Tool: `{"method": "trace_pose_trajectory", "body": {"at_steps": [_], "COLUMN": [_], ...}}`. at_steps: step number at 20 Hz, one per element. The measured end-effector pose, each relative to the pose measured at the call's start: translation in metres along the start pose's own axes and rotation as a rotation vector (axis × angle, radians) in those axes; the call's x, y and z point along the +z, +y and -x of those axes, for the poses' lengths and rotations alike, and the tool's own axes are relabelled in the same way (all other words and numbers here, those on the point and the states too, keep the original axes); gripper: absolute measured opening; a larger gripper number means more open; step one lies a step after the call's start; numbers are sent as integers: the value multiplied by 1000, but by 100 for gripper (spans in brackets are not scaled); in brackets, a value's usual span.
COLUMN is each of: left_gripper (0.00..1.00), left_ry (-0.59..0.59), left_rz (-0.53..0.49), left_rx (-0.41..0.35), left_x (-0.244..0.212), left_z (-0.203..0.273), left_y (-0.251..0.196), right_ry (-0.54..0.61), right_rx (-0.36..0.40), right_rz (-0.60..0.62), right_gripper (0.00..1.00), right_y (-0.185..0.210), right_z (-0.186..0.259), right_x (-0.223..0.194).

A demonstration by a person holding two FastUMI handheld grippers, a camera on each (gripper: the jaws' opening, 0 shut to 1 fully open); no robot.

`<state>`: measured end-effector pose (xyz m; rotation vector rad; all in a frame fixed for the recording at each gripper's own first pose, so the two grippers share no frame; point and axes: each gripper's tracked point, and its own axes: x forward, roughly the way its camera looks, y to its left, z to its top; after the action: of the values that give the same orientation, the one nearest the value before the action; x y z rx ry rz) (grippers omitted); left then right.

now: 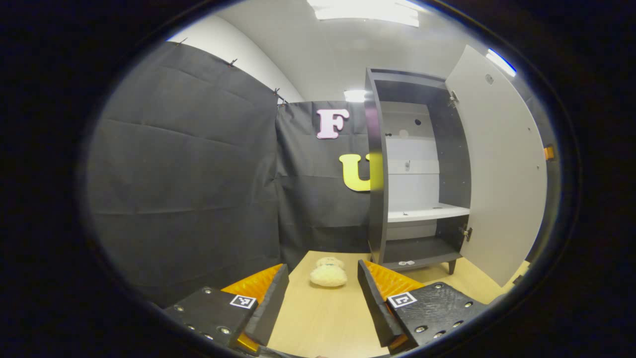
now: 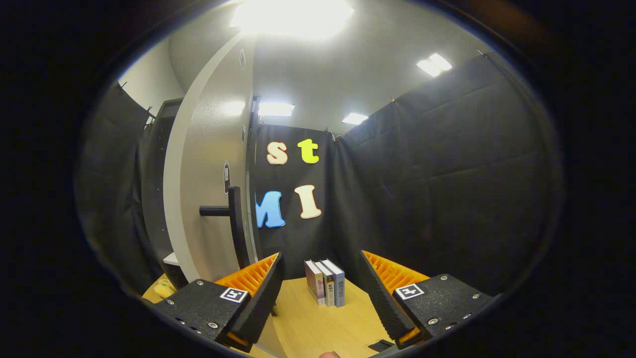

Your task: Open the cabinet door with the right hand, grasp the bottle in the cabinet with the left hand and place it on the coaster, then close the cabinet door with the right hand.

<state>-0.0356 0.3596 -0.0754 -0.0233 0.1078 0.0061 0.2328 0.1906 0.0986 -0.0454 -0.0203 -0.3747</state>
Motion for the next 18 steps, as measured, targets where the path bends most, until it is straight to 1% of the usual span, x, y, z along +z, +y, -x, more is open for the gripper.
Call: {"method": "trace_pose_trajectory", "body": {"at_steps": [3, 7, 8, 13, 18], "left_gripper": [86, 86, 80, 80, 80], "left_ry": [5, 13, 14, 17, 15], "left_rz": [7, 20, 23, 33, 31], "left_rx": [-7, -4, -1, 22, 46], "left_x": [-6, -12, -13, -17, -19], "left_z": [-10, -9, -9, -5, 1], "left_y": [9, 28, 33, 56, 75], "right_ry": [0, -14, -17, -23, -16], "right_rx": [17, 38, 42, 62, 109], "right_rz": [-5, 6, 10, -1, -35], "right_gripper": [92, 92, 92, 92, 92], "right_y": [18, 44, 49, 73, 104], "right_z": [9, 16, 17, 21, 25], "right_x": [0, 3, 2, 2, 0]}}
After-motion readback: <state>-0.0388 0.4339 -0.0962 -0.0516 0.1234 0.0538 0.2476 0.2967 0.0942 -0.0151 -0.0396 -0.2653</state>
